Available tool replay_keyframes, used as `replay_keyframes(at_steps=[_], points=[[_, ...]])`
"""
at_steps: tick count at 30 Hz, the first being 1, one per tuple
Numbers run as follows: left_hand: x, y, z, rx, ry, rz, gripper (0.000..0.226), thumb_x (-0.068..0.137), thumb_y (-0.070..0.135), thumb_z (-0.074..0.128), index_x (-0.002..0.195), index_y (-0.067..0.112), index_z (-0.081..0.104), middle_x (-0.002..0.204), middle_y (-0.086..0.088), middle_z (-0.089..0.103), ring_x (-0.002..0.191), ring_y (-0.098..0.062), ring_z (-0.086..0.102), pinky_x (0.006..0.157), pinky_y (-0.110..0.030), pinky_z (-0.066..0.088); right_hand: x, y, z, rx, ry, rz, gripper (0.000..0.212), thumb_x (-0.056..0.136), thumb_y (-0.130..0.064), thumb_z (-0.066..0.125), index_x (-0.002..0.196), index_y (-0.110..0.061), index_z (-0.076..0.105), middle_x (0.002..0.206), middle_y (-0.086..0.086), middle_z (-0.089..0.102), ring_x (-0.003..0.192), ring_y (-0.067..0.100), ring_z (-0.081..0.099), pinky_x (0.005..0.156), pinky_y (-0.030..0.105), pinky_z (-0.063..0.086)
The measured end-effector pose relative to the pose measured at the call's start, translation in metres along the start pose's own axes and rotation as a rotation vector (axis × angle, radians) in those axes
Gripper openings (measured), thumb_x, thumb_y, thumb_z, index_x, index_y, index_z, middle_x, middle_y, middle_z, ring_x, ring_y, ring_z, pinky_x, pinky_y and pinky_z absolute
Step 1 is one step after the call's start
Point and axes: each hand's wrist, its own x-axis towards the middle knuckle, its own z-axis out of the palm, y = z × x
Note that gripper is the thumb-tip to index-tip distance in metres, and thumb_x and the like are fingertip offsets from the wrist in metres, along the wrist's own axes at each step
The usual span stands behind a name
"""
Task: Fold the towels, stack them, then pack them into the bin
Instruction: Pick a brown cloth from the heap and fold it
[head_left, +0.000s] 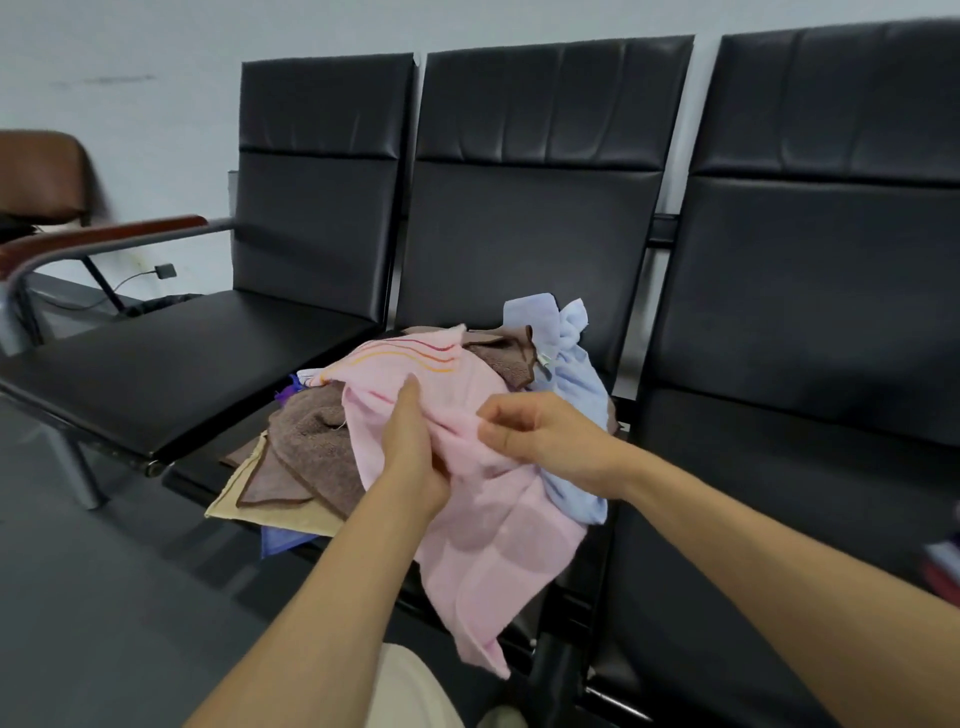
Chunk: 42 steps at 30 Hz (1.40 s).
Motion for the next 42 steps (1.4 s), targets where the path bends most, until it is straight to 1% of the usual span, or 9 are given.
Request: replay_keyframes(at_steps=[7,13,17,20,22,26,33,36,42], points=[[0.013,-0.007,-0.005,0.251,0.108,0.172,0.019,0.098,0.017,0.044,0.114,0.011,0.052,0.088,-0.003,0.057,0.094,-0.024,0.055,0.084,-0.031,0.045,0.0,0.028,-0.011,-0.007,0.134,0.298,0.022,0.095,-0.017,0.057,0.075,-0.014,0.066,0.071,-0.006,0.063,0.066,0.008,0.056,0.066,0.022,0.052],[0.018,-0.009,-0.011,0.392,0.157,0.232,0.033,0.091,0.014,0.041,0.119,0.004,0.055,0.086,-0.003,0.057,0.074,-0.02,0.052,0.071,-0.029,0.042,0.042,0.062,-0.029,-0.217,0.466,0.338,0.024,0.089,-0.018,0.059,0.111,-0.021,0.067,0.104,-0.002,0.061,0.093,0.015,0.059,0.087,0.033,0.052],[0.023,-0.013,-0.013,0.611,0.139,0.249,0.043,0.086,0.019,0.048,0.125,0.001,0.05,0.118,-0.01,0.056,0.101,-0.03,0.055,0.082,-0.034,0.046,0.077,0.069,-0.034,-0.141,0.494,0.365,0.026,0.085,-0.015,0.06,0.111,-0.012,0.062,0.092,-0.003,0.054,0.087,0.014,0.051,0.072,0.027,0.047],[0.024,-0.014,-0.011,0.846,0.209,0.364,0.071,0.086,0.026,0.053,0.148,0.006,0.023,0.153,-0.006,0.019,0.136,-0.028,0.025,0.11,-0.042,0.029,0.093,0.073,-0.035,-0.156,0.578,0.45,0.027,0.085,-0.01,0.058,0.111,-0.005,0.061,0.095,0.012,0.058,0.091,0.027,0.058,0.077,0.035,0.053],[0.022,-0.014,-0.008,0.944,0.218,0.503,0.078,0.087,0.023,0.055,0.152,0.011,0.013,0.158,0.0,0.003,0.142,-0.023,0.01,0.115,-0.039,0.015,0.096,0.076,-0.035,-0.153,0.579,0.469,0.007,0.085,-0.008,0.056,0.087,-0.005,0.062,0.081,0.01,0.053,0.078,0.026,0.053,0.069,0.033,0.048],[0.021,-0.017,-0.002,1.01,0.074,0.682,0.065,0.088,0.013,0.052,0.148,0.013,0.027,0.154,-0.004,0.021,0.141,-0.024,0.02,0.117,-0.038,0.017,0.095,0.082,-0.035,-0.138,0.639,0.408,0.017,0.082,-0.008,0.055,0.065,-0.008,0.058,0.067,0.005,0.04,0.072,0.019,0.038,0.062,0.027,0.032],[0.007,-0.023,0.016,0.808,-0.069,0.673,0.04,0.093,0.006,0.041,0.131,0.015,0.052,0.132,0.0,0.056,0.123,-0.016,0.048,0.1,-0.024,0.035,0.054,0.045,-0.053,0.08,0.875,0.159,0.02,0.075,-0.007,0.077,0.067,-0.025,0.072,0.075,-0.006,0.07,0.08,0.009,0.064,0.079,0.023,0.052],[-0.002,-0.029,0.032,0.804,-0.101,0.715,0.035,0.094,0.008,0.041,0.124,0.016,0.057,0.124,0.002,0.061,0.114,-0.014,0.053,0.089,-0.021,0.036,0.025,0.022,-0.068,0.136,0.889,0.032,0.02,0.082,0.003,0.068,0.075,-0.016,0.066,0.072,-0.002,0.065,0.066,0.004,0.062,0.068,0.019,0.05],[-0.017,-0.057,0.075,0.829,-0.261,0.941,0.032,0.091,0.004,0.048,0.119,0.015,0.061,0.114,0.002,0.054,0.102,-0.007,0.049,0.081,0.0,0.03,-0.062,-0.01,-0.105,0.184,0.834,-0.012,0.028,0.093,0.006,0.049,0.086,-0.017,0.063,0.088,0.003,0.064,0.086,0.018,0.06,0.071,0.036,0.054]])
